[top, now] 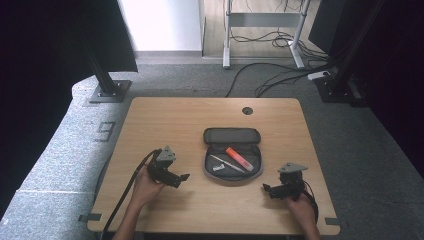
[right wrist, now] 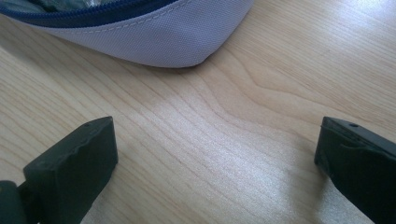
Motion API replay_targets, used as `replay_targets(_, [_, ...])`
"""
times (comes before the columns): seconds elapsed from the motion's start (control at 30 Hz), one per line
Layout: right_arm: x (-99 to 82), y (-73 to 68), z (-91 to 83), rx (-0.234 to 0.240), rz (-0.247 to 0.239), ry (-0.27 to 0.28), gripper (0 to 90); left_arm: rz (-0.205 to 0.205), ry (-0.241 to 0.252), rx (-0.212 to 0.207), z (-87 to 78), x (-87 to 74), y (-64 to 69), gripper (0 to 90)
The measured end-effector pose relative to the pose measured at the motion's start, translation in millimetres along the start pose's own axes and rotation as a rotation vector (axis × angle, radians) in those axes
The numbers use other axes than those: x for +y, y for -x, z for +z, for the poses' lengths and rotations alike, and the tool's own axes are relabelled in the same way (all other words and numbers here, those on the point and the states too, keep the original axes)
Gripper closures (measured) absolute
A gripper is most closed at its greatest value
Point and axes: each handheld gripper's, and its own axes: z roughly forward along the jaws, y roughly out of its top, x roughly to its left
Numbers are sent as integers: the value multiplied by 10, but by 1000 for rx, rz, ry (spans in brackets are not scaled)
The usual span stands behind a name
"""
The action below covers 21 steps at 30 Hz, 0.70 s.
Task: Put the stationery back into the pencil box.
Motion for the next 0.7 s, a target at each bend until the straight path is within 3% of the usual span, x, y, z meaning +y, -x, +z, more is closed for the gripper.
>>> replay_targets(0.37, [0,-1,0,0,1,0,0,-20,-7,-5,103,-256,20,0])
replay_targets(0.53, [0,-1,0,0,1,0,0,-7,-46,20,168,-358,39,0])
replay_targets(0.7, [0,-1,0,0,1,0,0,-17,-73,15,248,-468,41,0])
